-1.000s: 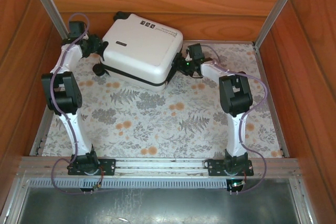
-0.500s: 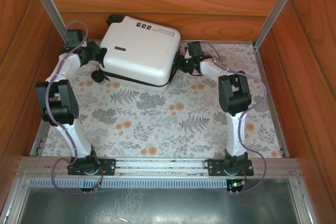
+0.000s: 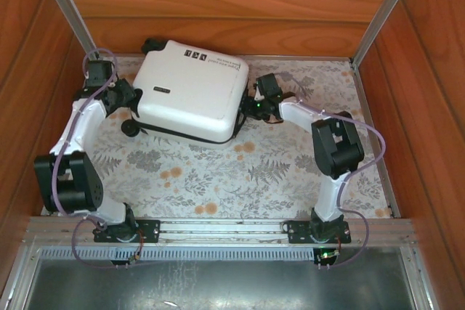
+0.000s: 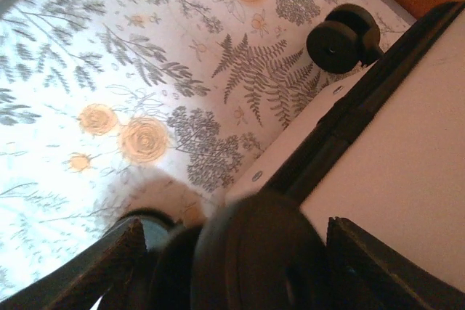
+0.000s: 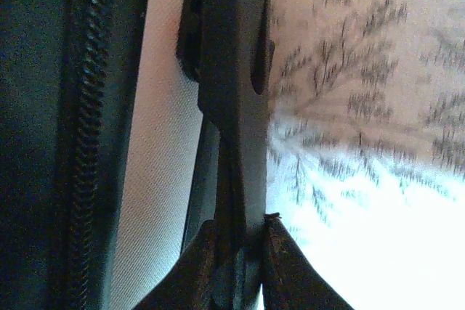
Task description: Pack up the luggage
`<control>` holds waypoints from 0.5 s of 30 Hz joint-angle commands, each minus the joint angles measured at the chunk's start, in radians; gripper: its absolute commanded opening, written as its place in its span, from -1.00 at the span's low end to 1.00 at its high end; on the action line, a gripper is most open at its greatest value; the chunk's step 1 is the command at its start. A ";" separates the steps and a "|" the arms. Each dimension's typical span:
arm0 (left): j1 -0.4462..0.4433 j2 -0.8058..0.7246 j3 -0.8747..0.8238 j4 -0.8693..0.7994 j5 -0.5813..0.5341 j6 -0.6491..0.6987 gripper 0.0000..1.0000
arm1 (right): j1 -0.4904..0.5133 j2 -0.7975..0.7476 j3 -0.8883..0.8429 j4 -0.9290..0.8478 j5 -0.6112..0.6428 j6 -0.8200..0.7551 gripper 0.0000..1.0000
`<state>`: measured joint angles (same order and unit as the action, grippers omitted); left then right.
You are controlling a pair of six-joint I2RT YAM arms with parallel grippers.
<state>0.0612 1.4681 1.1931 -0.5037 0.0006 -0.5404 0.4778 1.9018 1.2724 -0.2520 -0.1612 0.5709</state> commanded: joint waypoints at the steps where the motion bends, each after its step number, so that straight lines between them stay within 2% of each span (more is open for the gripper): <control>1: -0.050 -0.125 -0.021 -0.083 -0.064 0.037 0.39 | 0.071 -0.057 -0.093 -0.036 0.009 -0.029 -0.94; 5: -0.050 -0.272 -0.017 -0.084 -0.174 0.063 0.39 | 0.067 -0.138 -0.151 -0.007 -0.010 -0.081 -0.70; 8: -0.050 -0.334 0.005 -0.084 -0.138 0.084 0.39 | 0.068 -0.200 -0.190 -0.018 -0.001 -0.151 -0.25; 9: -0.051 -0.347 0.010 -0.084 -0.106 0.088 0.39 | 0.067 -0.228 -0.212 -0.028 0.030 -0.176 -0.16; 12: -0.065 -0.363 0.004 -0.084 -0.054 0.082 0.39 | 0.066 -0.341 -0.320 0.019 0.122 -0.262 -0.03; 15: -0.082 -0.353 -0.023 -0.084 -0.042 0.073 0.39 | 0.071 -0.486 -0.523 0.223 0.129 -0.361 0.04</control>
<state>-0.0055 1.0966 1.1942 -0.5617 -0.0761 -0.4812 0.5385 1.5150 0.8845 -0.1631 -0.0780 0.3565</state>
